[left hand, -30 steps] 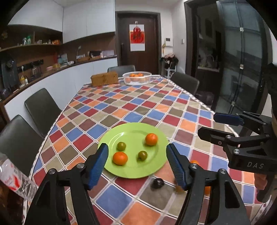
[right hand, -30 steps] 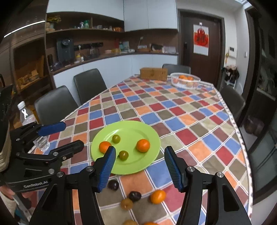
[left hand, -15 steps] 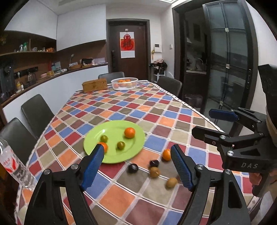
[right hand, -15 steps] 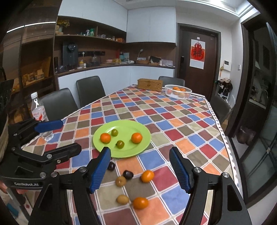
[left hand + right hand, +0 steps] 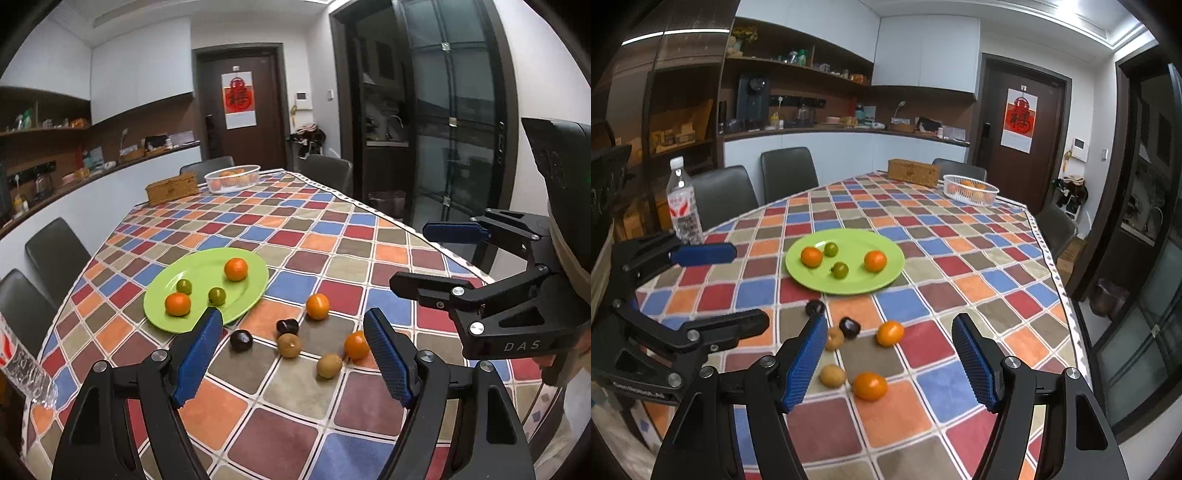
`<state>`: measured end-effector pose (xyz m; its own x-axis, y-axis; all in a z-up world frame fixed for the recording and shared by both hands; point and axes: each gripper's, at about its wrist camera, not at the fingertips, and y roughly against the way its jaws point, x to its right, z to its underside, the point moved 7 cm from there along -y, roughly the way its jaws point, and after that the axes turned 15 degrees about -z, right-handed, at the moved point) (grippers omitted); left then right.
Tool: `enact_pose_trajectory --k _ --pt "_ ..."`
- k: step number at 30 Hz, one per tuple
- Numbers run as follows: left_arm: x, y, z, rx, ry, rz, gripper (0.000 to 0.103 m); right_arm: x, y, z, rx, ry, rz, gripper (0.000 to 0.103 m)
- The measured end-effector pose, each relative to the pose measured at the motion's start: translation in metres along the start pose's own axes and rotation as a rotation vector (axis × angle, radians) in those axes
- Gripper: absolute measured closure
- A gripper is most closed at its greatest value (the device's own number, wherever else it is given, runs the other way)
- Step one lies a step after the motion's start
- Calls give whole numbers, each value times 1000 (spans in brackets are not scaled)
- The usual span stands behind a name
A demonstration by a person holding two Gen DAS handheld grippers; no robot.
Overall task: Organize fruits
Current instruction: 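Lift both tools away from the plate back toward the fruits, then grasp a brown kiwi with the left tool while the right tool grasps a mandarin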
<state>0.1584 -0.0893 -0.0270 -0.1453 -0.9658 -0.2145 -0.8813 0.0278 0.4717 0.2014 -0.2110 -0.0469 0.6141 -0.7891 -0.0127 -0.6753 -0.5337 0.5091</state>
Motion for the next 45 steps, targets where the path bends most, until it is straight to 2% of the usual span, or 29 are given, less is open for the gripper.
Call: enact_pose_trajectory --k 3,16,25,27,33,35,45 --pt "8 -5 4 -5 -26 9 26 2 -1 8 -16 12 -2 33" --pt "40 -35 37 -106 -149 100 53 7 -25 40 -123 77 -71 34" --pt "51 -59 51 -166 -194 158 64 4 -57 63 -219 95 -152 47" --pt "53 -64 54 -181 -203 168 65 4 -64 67 -242 91 -170 52" --pt "58 -76 63 -208 -239 182 65 5 -78 80 -294 104 -198 54" --pt "59 -79 64 -215 -238 188 65 5 -81 82 -302 107 -207 57" --pt "60 -96 68 -241 -247 190 69 10 -95 87 -331 89 -240 58"
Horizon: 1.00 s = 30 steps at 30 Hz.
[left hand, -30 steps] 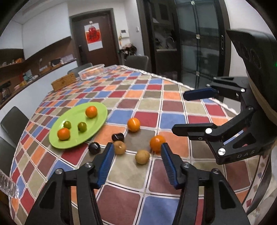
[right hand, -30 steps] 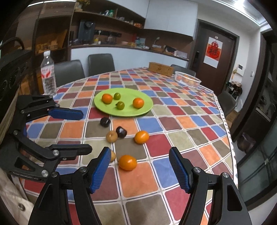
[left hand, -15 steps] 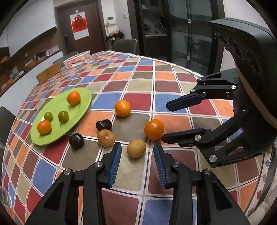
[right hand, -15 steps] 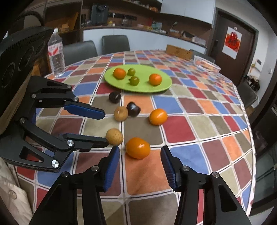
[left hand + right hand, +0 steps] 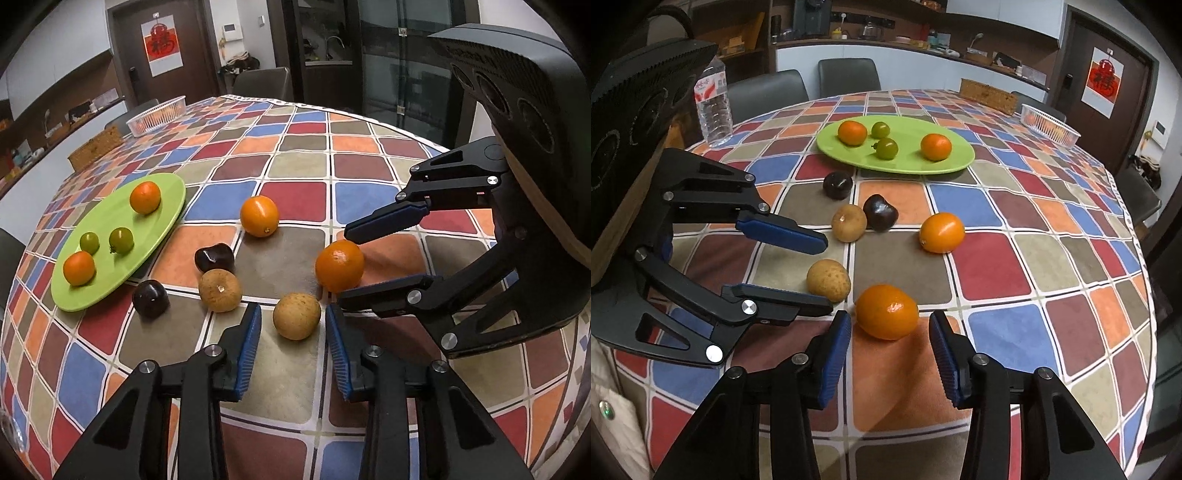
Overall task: Organize fruits
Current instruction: 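Grasp a brown kiwi with the left tool while the right tool grasps a mandarin, then lift the kiwi and mandarin toward the green plate with both tools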
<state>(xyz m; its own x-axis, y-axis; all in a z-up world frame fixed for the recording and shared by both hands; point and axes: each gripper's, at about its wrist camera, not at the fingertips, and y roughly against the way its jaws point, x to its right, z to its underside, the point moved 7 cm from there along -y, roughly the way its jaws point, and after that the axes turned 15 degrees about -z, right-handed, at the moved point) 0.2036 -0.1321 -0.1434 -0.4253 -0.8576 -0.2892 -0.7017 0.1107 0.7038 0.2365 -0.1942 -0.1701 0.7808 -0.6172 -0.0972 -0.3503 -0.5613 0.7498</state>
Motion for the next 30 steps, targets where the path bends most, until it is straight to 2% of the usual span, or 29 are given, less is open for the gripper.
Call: enact_pose_trajectory --k 3,6,9,15,30 --pt "-1 -4 0 -10 14 9 70 2 -4 -1 -3 -6 -9 59" --pt "0 -6 1 -23 16 19 75 4 -6 -1 -5 -17 -20 62" --pt "-2 -6 2 -24 24 16 76 4 -8 -1 -3 -31 -32 66" --pt "-9 -2 2 -26 73 9 76 3 -8 -2 10 -51 -32 66" --pt "-36 40 -5 46 161 -69 76 -11 18 -24 96 -87 -3 66"
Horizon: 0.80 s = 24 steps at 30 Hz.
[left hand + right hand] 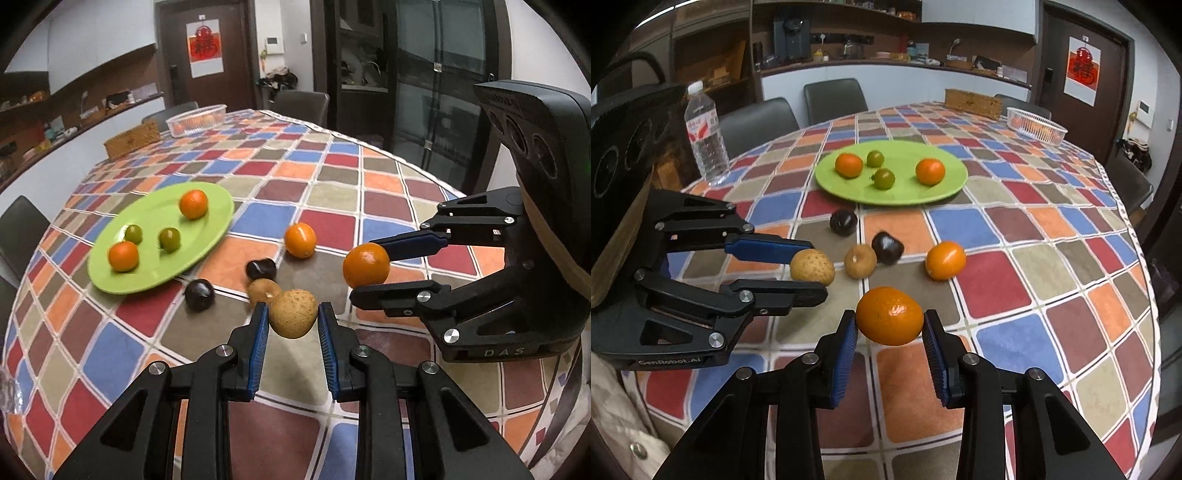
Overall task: Organize fruits
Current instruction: 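Lift the kiwi and mandarin toward the green plate with both tools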
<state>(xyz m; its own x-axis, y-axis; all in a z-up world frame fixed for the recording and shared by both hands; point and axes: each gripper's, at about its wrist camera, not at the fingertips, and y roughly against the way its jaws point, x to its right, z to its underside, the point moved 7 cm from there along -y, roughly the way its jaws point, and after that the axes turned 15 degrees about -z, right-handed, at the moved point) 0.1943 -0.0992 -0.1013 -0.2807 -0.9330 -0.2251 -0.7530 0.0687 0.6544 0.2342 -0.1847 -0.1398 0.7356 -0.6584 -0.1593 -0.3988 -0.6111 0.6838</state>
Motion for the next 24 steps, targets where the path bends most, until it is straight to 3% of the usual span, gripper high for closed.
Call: enact_pose_trajectory --k 13,24 --pt "-37 33 -15 72 75 -65 76 -22 20 -38 100 -7 16 66" --pt "-71 32 -35 119 101 -113 76 -28 17 -81 177 -21 20 66"
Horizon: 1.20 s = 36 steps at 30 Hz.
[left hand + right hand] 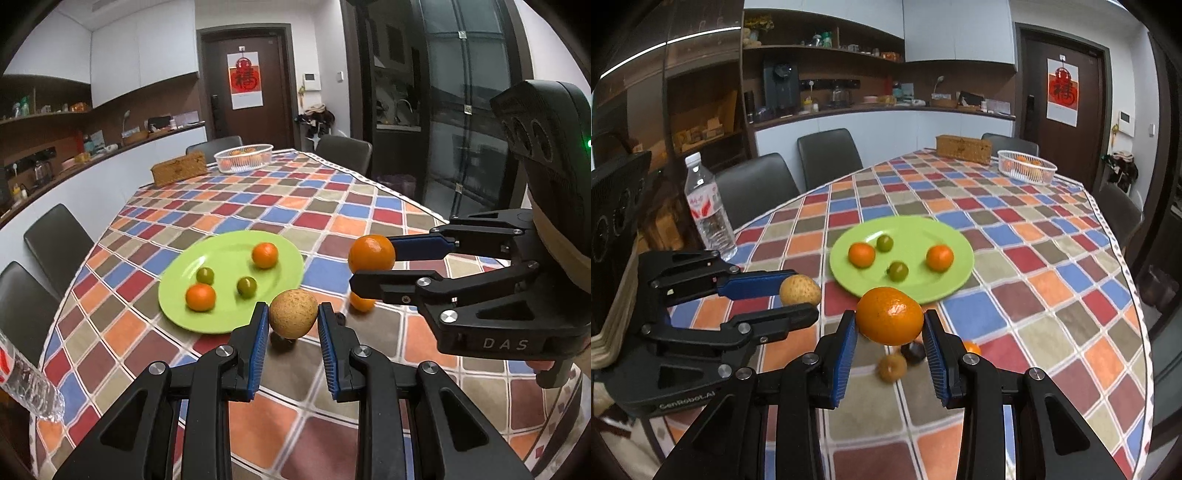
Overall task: Organize fruits
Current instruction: 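Lift the kiwi and mandarin toward the green plate with both tools, then lower the kiwi and mandarin onto the green plate and open both tools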
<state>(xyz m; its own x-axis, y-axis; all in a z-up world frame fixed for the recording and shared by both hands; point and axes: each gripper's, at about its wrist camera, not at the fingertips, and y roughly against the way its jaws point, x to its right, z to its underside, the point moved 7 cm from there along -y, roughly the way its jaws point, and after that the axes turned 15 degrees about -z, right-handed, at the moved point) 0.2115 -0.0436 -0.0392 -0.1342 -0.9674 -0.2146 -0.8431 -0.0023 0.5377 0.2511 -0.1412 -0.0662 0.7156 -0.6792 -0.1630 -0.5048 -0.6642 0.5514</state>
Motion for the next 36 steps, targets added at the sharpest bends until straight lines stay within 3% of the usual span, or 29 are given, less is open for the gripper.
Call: enact_pose_trajectory --k 17,36 --pt "-52 -60 -27 -41 87 -24 76 24 -57 -49 -27 -27 5 66" --pt "-81 -148 -24 -169 129 -11 76 67 -139 -58 -139 -102 18 66"
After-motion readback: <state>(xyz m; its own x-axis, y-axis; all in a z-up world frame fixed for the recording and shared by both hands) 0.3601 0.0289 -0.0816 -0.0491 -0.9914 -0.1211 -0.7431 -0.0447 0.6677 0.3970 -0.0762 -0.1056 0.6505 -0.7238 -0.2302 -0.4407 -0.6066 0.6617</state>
